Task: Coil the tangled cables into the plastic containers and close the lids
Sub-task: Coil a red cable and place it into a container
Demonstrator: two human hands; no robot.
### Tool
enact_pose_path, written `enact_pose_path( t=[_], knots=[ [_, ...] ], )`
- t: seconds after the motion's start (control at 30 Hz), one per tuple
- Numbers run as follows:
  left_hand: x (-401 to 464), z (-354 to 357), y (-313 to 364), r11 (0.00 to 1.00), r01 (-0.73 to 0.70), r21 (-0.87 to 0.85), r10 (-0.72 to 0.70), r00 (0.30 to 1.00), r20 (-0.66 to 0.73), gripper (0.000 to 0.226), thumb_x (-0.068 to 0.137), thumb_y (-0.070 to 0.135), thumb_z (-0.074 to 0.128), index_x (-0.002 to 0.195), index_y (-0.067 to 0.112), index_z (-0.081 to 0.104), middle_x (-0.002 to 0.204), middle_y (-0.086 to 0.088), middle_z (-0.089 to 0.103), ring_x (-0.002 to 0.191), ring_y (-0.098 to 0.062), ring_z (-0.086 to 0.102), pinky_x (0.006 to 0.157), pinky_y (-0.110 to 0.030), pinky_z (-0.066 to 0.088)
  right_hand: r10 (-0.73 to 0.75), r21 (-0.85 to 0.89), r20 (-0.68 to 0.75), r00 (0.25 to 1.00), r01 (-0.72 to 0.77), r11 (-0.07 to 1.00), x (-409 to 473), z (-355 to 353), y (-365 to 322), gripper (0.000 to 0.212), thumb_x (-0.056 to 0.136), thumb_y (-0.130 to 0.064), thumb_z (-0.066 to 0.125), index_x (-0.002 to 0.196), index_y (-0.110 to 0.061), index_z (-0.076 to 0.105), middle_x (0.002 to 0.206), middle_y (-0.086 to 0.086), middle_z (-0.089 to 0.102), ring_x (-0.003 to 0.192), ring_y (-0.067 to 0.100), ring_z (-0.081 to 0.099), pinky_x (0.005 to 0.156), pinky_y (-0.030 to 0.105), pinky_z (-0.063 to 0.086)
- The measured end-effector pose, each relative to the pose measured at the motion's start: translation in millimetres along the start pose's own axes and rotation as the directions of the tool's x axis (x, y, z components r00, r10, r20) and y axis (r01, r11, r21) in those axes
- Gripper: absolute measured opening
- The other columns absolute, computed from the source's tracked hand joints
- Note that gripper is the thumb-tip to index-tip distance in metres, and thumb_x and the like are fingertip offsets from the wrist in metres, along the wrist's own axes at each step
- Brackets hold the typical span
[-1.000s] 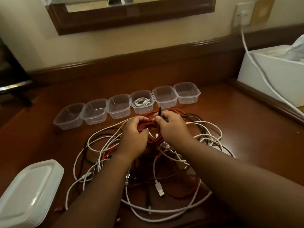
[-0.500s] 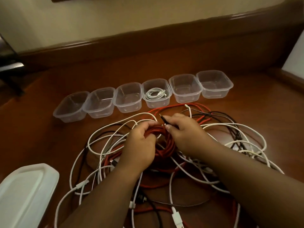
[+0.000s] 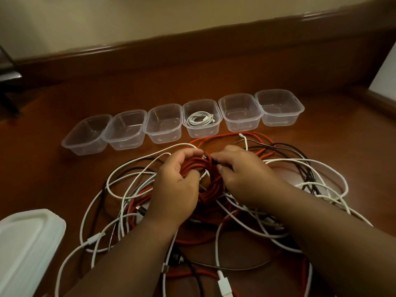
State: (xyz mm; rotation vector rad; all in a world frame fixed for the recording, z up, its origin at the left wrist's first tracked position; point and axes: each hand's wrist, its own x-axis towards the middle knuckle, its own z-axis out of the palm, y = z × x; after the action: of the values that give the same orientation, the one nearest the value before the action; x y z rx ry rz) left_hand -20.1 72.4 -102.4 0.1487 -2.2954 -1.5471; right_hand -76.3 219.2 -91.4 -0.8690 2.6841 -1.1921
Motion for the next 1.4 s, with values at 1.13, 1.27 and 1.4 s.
enact_pose_path(
  t=[1.13,1.27,1.4],
  knots=[
    [38.7,-36.5,40.6,0.988,-0.079,0.13,0.074,0.996,0.039,0.011,0.096,0.02,0.06,0.104,0.027,0.062,0.1,0.009,0.064,0.091,-0.003,0.062,0.069,-0.018,0.05,0.204,0.347,-0.049,0.978,-0.175,0.921,6.1,-71.7,-20.3,0.01,0.09,-0.021,0.069,0.099,-0.024,0.067,0.092,0.0,0.072,0.082,0.012,0.072,0.073,0.026,0.06],
    [78.2,-28.6,22.4,0.806,-0.22,0.549,0.107,0.967,0.231,0.022,0.094,0.034,0.058,0.116,0.034,0.061,0.118,0.012,0.059,0.106,-0.005,0.057,0.087,-0.035,0.055,0.282,0.331,-0.159,0.946,-0.218,0.918,31.9,-81.5,-0.9,0.009,0.087,-0.021,0.074,0.094,-0.022,0.069,0.091,0.002,0.071,0.084,0.015,0.071,0.074,0.029,0.06],
    [103.0,-16.7,15.9,0.555,-0.322,0.767,0.072,0.937,0.341,0.044,0.094,0.04,0.055,0.137,0.032,0.051,0.14,0.005,0.05,0.126,-0.016,0.049,0.102,-0.043,0.047,0.326,0.286,-0.275,0.905,-0.247,0.926,70.5,-80.9,16.1,0.006,0.089,-0.023,0.073,0.087,-0.02,0.068,0.087,0.005,0.072,0.081,0.017,0.07,0.076,0.035,0.061]
  ],
)
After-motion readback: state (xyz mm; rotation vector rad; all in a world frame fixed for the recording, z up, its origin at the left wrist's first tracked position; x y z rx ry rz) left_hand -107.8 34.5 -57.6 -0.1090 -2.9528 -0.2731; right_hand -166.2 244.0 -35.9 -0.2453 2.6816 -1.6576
